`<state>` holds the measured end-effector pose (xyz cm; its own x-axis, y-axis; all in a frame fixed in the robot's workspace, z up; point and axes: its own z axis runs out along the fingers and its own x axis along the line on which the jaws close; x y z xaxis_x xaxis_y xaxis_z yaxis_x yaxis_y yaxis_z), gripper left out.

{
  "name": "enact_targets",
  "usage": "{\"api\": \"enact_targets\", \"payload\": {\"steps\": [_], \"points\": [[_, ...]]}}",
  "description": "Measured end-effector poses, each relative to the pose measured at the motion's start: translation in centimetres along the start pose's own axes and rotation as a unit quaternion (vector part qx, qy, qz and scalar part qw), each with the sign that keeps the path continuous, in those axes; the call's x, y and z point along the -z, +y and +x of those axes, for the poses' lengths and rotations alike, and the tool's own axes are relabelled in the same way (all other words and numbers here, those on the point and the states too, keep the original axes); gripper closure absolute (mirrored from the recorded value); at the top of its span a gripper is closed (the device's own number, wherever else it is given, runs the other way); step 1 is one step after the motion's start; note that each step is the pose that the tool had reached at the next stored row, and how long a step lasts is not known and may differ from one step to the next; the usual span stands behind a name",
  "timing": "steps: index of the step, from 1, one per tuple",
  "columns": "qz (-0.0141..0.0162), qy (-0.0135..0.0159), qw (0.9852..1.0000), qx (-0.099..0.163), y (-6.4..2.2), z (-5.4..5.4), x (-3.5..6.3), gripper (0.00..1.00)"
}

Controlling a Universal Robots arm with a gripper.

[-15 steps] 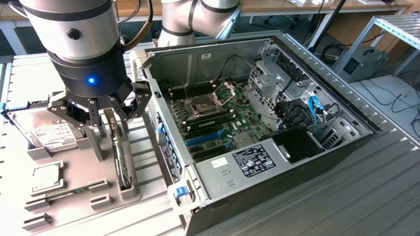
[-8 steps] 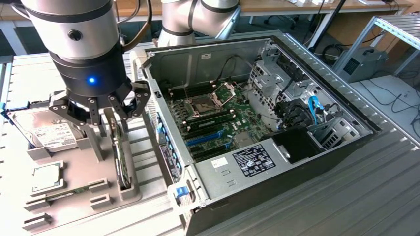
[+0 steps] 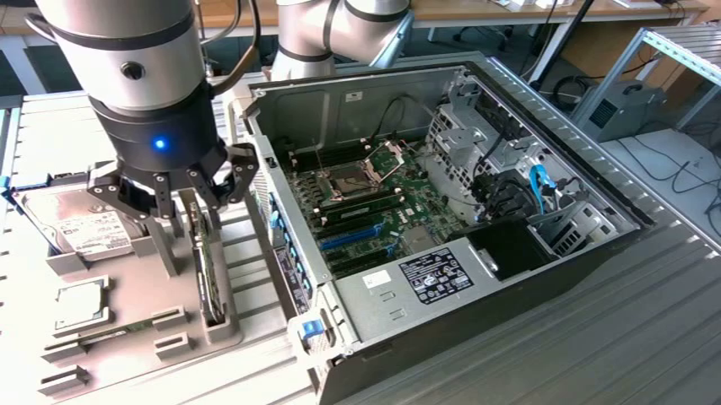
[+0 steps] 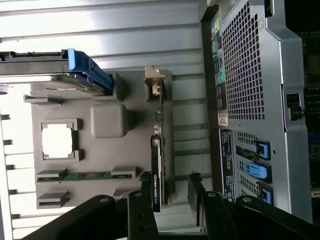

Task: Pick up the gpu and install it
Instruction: 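Pick up the gpu and move the gpu toward the slot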

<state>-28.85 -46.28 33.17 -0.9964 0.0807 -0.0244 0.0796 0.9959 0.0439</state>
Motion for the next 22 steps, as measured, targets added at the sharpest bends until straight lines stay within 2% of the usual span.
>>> {"api": "enact_targets", "payload": {"steps": [22], "points": [[-0.0001, 0.0, 1.0, 0.0, 0.09, 0.1, -1.75, 0.58]]}}
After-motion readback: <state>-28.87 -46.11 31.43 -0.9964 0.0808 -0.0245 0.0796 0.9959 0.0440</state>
